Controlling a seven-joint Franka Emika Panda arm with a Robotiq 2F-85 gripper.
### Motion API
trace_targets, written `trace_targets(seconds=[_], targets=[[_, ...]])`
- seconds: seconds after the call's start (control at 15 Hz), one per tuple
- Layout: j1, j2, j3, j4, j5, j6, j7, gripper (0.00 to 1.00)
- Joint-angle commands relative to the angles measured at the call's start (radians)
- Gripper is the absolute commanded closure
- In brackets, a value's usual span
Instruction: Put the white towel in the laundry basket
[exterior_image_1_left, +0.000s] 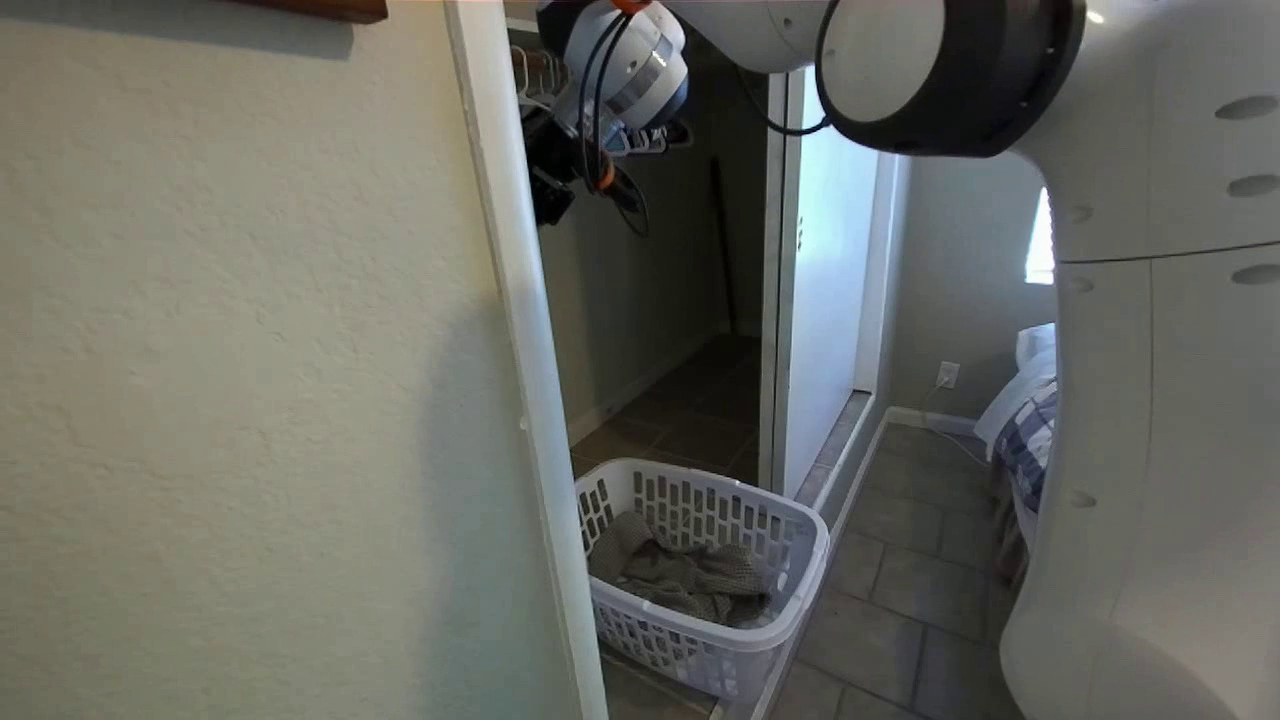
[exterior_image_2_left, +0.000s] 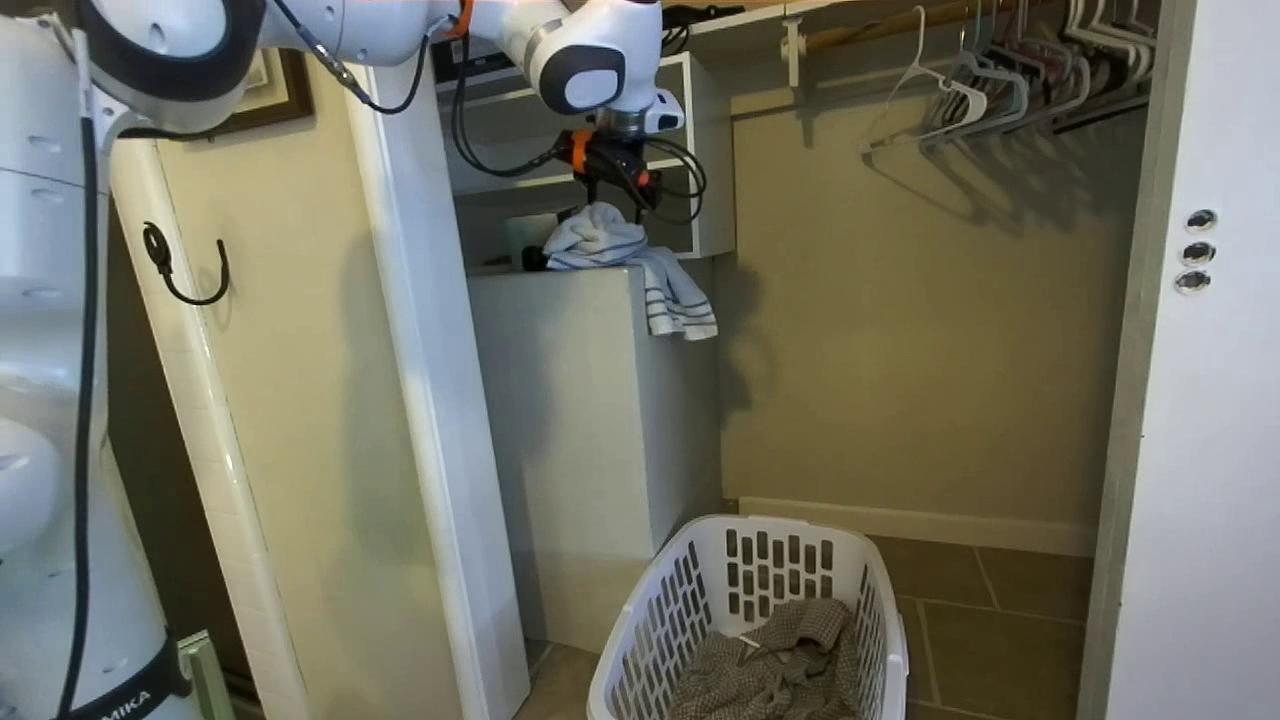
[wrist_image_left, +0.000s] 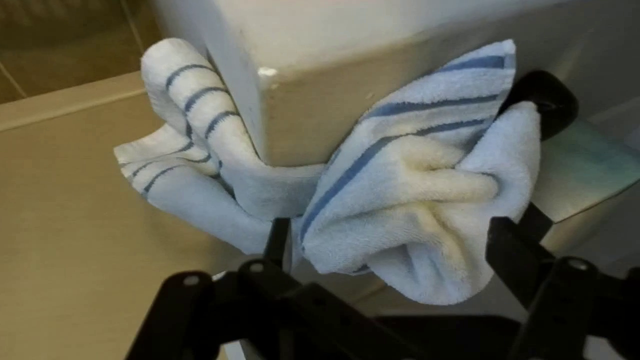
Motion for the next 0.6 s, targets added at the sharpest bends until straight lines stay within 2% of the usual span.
trace_targets(seconds=[0.0, 0.53], targets=[[-0.015, 0.014, 0.022, 0.020, -0.002, -0.004, 0.004, 0.00], [-0.021, 0.027, 0.023, 0.043, 0.002, -0.016, 0.003, 0.00]])
